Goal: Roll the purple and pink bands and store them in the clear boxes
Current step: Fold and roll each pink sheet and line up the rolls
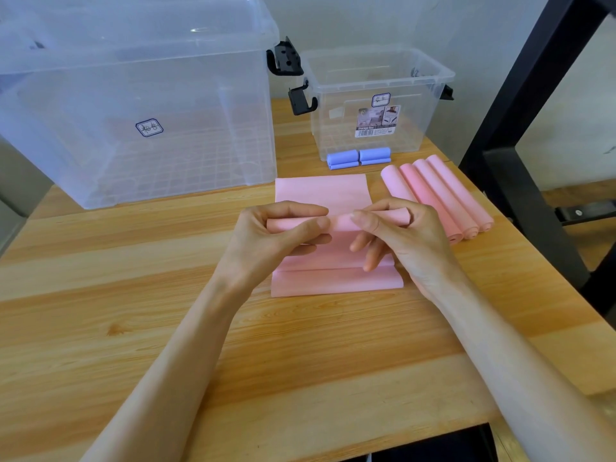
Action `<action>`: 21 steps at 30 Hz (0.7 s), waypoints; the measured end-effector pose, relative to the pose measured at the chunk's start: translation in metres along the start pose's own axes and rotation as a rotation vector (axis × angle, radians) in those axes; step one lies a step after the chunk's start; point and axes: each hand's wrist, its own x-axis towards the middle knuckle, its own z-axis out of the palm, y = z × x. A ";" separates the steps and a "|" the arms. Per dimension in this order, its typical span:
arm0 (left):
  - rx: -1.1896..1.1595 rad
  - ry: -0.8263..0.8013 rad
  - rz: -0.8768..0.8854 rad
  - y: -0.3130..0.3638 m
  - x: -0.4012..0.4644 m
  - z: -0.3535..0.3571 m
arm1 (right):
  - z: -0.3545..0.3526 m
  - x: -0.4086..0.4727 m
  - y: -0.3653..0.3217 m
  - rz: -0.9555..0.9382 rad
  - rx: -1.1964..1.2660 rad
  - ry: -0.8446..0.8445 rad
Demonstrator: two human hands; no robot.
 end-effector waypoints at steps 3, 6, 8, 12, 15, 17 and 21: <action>0.012 0.006 -0.013 0.000 0.000 0.000 | 0.000 0.000 0.000 0.004 0.025 0.000; 0.031 0.006 -0.020 0.001 -0.001 0.002 | -0.001 0.000 -0.001 0.001 0.035 -0.013; 0.034 0.019 -0.028 0.002 -0.001 0.002 | -0.001 0.000 -0.001 -0.004 0.026 -0.025; 0.014 0.009 -0.019 0.001 -0.001 0.001 | -0.001 0.001 0.001 -0.027 0.012 -0.006; -0.026 -0.061 -0.009 0.001 -0.002 0.000 | -0.001 0.002 0.001 -0.021 0.020 0.027; -0.035 -0.085 -0.007 0.001 -0.003 -0.001 | -0.001 0.002 0.001 -0.012 0.034 0.033; 0.002 -0.055 0.004 0.000 -0.003 0.000 | -0.001 0.002 0.001 -0.013 0.047 0.027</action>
